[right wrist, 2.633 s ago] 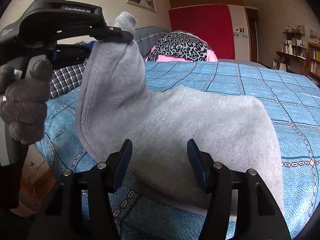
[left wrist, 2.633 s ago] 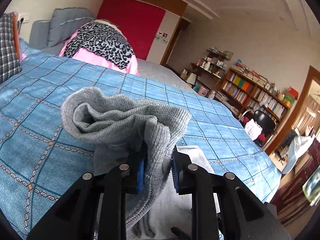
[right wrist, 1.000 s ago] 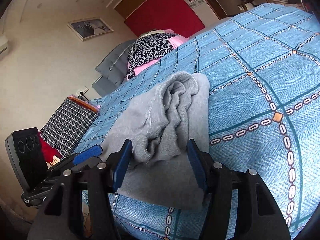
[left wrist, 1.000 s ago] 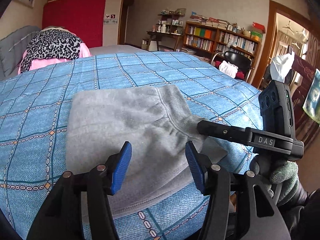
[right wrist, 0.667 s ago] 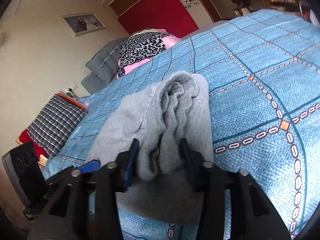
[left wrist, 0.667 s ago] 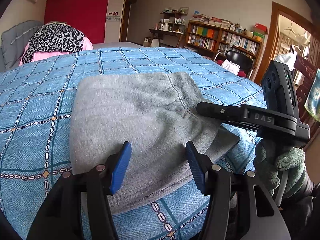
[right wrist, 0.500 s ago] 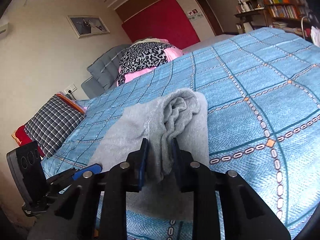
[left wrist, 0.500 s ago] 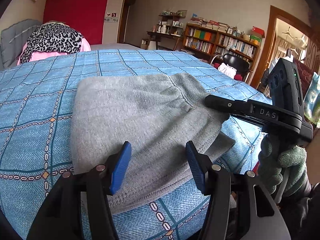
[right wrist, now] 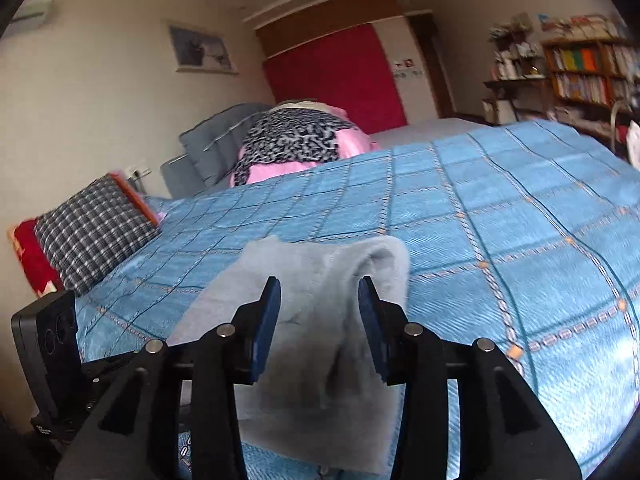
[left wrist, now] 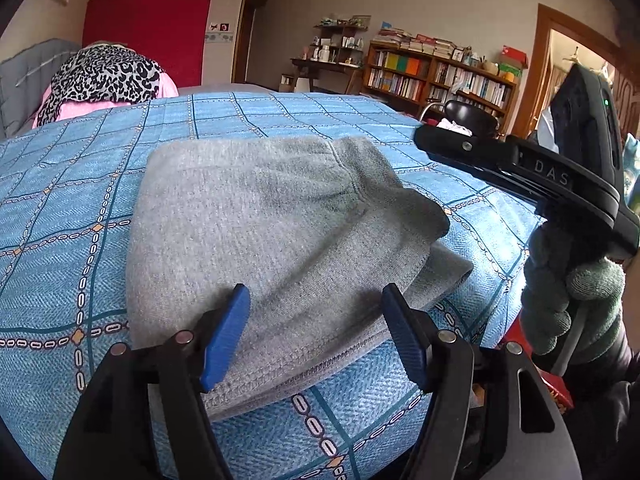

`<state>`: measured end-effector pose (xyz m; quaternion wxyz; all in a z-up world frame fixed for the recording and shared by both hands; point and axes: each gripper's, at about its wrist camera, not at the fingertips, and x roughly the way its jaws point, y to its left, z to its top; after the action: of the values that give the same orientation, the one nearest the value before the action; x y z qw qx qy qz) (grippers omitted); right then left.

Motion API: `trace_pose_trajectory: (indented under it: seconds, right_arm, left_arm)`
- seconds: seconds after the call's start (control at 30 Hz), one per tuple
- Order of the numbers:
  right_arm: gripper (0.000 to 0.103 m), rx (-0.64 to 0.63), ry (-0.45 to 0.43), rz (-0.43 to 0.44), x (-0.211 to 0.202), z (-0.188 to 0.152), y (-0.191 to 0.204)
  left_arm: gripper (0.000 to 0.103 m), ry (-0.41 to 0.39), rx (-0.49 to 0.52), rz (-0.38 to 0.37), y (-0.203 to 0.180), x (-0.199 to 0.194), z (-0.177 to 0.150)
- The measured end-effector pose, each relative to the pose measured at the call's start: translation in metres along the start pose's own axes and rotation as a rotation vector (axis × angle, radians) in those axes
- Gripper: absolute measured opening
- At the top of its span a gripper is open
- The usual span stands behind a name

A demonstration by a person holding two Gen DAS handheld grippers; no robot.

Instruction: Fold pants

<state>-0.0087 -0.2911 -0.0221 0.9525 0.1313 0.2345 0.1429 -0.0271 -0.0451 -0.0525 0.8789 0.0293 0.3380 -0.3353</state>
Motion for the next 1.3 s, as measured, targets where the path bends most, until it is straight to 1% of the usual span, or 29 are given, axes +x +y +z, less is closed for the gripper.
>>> trace_pose_trajectory:
  seconds: [0.07, 0.1, 0.13, 0.2, 0.23, 0.3, 0.37, 0.43, 0.5, 0.6, 0.7, 0.77, 0.83, 0.87, 0.97, 1.03, 1.07, 1.17, 1.3]
  right_arm:
    - [0.042, -0.104, 0.073, 0.051, 0.021, 0.0, 0.017]
    - [0.041, -0.153, 0.105, 0.029, 0.031, -0.003, 0.024]
    - [0.041, -0.193, 0.143, -0.013, 0.041, -0.008, 0.026]
    - [0.041, -0.235, 0.219, -0.103, 0.057, -0.021, 0.021]
    - [0.041, -0.249, 0.231, -0.116, 0.06, -0.027, 0.018]
    - [0.042, -0.299, 0.22, -0.14, 0.057, -0.039, 0.016]
    - [0.042, -0.32, 0.205, -0.166, 0.055, -0.049, 0.017]
    - [0.042, -0.334, 0.205, -0.172, 0.056, -0.05, 0.018]
    - [0.042, -0.347, 0.235, -0.162, 0.059, -0.043, 0.019]
    - [0.042, -0.346, 0.255, -0.12, 0.054, -0.022, 0.02]
    - [0.042, -0.367, 0.218, -0.082, 0.052, 0.003, 0.022]
    - [0.042, -0.364, 0.224, -0.037, 0.062, 0.016, 0.019]
    - [0.042, -0.339, 0.251, -0.011, 0.081, 0.024, 0.011]
    - [0.042, -0.323, 0.268, -0.014, 0.091, 0.028, 0.006]
    - [0.042, -0.285, 0.308, -0.088, 0.118, 0.027, -0.016]
    - [0.047, -0.256, 0.338, -0.121, 0.132, 0.021, -0.03]
    - [0.052, -0.242, 0.35, -0.129, 0.138, 0.017, -0.035]
    - [0.053, -0.204, 0.354, -0.118, 0.14, 0.013, -0.044]
    - [0.053, -0.211, 0.345, -0.121, 0.138, 0.012, -0.044]
  left_arm:
    - [0.067, -0.003, 0.002, -0.003, -0.002, 0.0, -0.002]
    - [0.067, -0.004, 0.004, -0.006, -0.002, -0.001, -0.003]
    - [0.067, -0.006, 0.007, -0.009, -0.003, -0.001, -0.004]
    - [0.067, -0.01, 0.02, -0.014, -0.006, -0.001, -0.009]
    - [0.067, -0.01, 0.029, -0.024, -0.007, -0.001, -0.011]
    - [0.067, -0.014, 0.051, -0.027, -0.011, 0.0, -0.015]
    - [0.067, -0.019, 0.076, -0.021, -0.015, 0.001, -0.019]
    - [0.068, -0.022, 0.078, -0.024, -0.015, 0.001, -0.02]
    - [0.068, -0.023, 0.062, -0.034, -0.014, -0.001, -0.02]
    - [0.068, -0.028, 0.055, -0.027, -0.011, -0.001, -0.02]
    - [0.068, -0.033, 0.062, -0.018, -0.015, 0.0, -0.022]
    - [0.069, -0.033, 0.061, -0.016, -0.017, 0.0, -0.023]
    - [0.069, -0.031, 0.06, -0.017, -0.018, 0.0, -0.023]
    - [0.069, -0.03, 0.06, -0.017, -0.019, -0.001, -0.023]
    - [0.069, -0.03, 0.07, -0.015, -0.021, 0.0, -0.024]
    - [0.069, -0.03, 0.081, -0.011, -0.023, 0.001, -0.025]
    - [0.069, -0.03, 0.087, -0.007, -0.023, 0.002, -0.026]
    - [0.07, -0.027, 0.1, 0.003, -0.028, 0.003, -0.026]
    - [0.073, -0.022, 0.088, 0.001, -0.027, 0.003, -0.02]
